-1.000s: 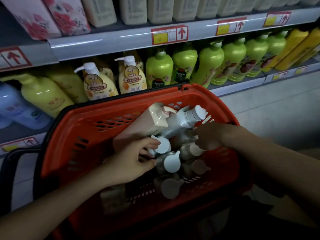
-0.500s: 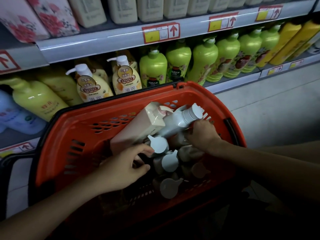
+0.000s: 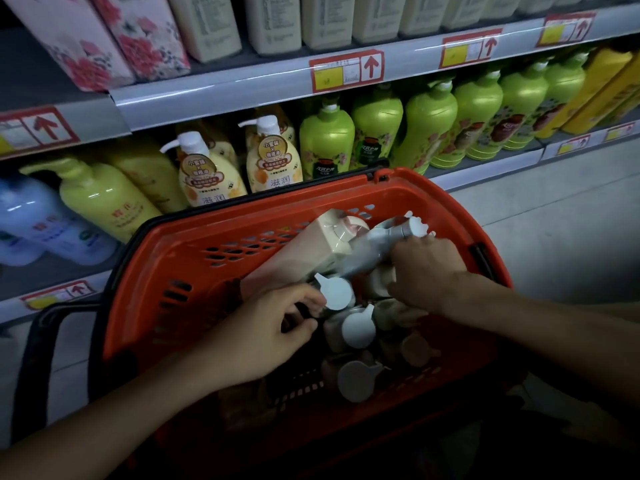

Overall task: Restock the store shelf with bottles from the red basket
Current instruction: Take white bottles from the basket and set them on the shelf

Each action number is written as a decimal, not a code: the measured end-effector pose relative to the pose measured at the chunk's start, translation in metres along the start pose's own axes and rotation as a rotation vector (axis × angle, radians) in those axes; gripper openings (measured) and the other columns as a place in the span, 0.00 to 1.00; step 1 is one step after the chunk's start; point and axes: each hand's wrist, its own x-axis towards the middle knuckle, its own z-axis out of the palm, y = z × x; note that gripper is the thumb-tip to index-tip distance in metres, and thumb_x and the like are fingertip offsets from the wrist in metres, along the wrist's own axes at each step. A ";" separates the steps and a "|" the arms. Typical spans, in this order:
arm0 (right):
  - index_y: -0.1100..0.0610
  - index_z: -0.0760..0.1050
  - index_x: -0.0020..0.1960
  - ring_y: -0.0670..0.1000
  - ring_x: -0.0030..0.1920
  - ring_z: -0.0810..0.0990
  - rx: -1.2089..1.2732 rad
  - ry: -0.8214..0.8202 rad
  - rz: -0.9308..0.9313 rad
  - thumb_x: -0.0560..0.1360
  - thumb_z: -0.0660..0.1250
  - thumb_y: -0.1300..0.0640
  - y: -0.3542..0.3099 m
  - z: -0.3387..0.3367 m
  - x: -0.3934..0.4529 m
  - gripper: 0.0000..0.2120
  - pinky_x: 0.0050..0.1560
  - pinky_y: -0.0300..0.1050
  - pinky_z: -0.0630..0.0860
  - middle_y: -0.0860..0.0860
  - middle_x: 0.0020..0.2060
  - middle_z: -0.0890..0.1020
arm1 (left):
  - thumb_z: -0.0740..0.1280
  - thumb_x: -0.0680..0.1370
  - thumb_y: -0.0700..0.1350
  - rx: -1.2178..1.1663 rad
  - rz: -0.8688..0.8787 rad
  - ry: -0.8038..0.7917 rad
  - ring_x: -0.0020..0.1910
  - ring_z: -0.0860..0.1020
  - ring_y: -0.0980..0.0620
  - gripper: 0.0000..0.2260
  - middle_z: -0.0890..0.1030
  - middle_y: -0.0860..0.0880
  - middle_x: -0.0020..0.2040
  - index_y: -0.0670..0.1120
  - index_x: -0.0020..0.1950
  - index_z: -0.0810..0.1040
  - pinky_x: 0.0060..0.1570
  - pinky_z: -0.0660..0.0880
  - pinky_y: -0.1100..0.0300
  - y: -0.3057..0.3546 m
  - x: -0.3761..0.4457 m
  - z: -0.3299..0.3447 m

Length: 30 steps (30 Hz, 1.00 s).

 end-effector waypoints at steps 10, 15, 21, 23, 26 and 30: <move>0.49 0.78 0.56 0.57 0.48 0.82 -0.027 0.294 -0.272 0.73 0.60 0.38 -0.037 -0.106 -0.034 0.20 0.40 0.45 0.69 0.51 0.46 0.84 | 0.73 0.75 0.53 0.034 0.119 0.138 0.59 0.76 0.63 0.29 0.76 0.62 0.62 0.64 0.72 0.65 0.54 0.78 0.62 0.030 0.003 -0.005; 0.52 0.82 0.46 0.62 0.42 0.82 0.219 0.500 -0.093 0.67 0.65 0.33 -0.042 -0.151 -0.028 0.24 0.39 0.46 0.71 0.56 0.36 0.82 | 0.78 0.70 0.54 -0.188 0.181 0.204 0.67 0.73 0.64 0.43 0.73 0.65 0.68 0.61 0.78 0.55 0.62 0.74 0.65 0.045 0.006 0.002; 0.61 0.82 0.38 0.48 0.24 0.79 0.611 0.200 -0.124 0.75 0.64 0.41 -0.067 -0.144 -0.014 0.23 0.32 0.40 0.79 0.50 0.21 0.80 | 0.79 0.67 0.52 -0.261 -0.017 0.501 0.63 0.76 0.60 0.36 0.75 0.60 0.65 0.65 0.70 0.64 0.57 0.78 0.56 0.036 0.011 0.000; 0.62 0.81 0.35 0.45 0.20 0.76 0.759 0.123 -0.138 0.78 0.63 0.42 -0.071 -0.139 -0.009 0.26 0.23 0.33 0.70 0.51 0.19 0.79 | 0.78 0.66 0.46 -0.312 -0.070 0.526 0.55 0.79 0.64 0.33 0.79 0.61 0.57 0.68 0.62 0.66 0.48 0.77 0.68 0.031 0.014 -0.013; 0.57 0.80 0.40 0.43 0.18 0.73 0.991 0.112 -0.126 0.78 0.61 0.35 -0.058 -0.142 -0.002 0.27 0.19 0.31 0.65 0.52 0.22 0.80 | 0.77 0.60 0.44 -0.528 -0.199 0.561 0.49 0.82 0.62 0.32 0.83 0.57 0.51 0.61 0.59 0.70 0.44 0.79 0.66 0.026 0.021 -0.045; 0.39 0.80 0.57 0.42 0.34 0.83 0.875 -0.015 -0.263 0.71 0.67 0.30 -0.044 -0.130 -0.003 0.21 0.37 0.39 0.78 0.47 0.38 0.86 | 0.76 0.62 0.41 -0.883 -0.159 0.447 0.59 0.82 0.42 0.32 0.83 0.42 0.60 0.45 0.67 0.76 0.58 0.79 0.43 0.032 0.015 -0.094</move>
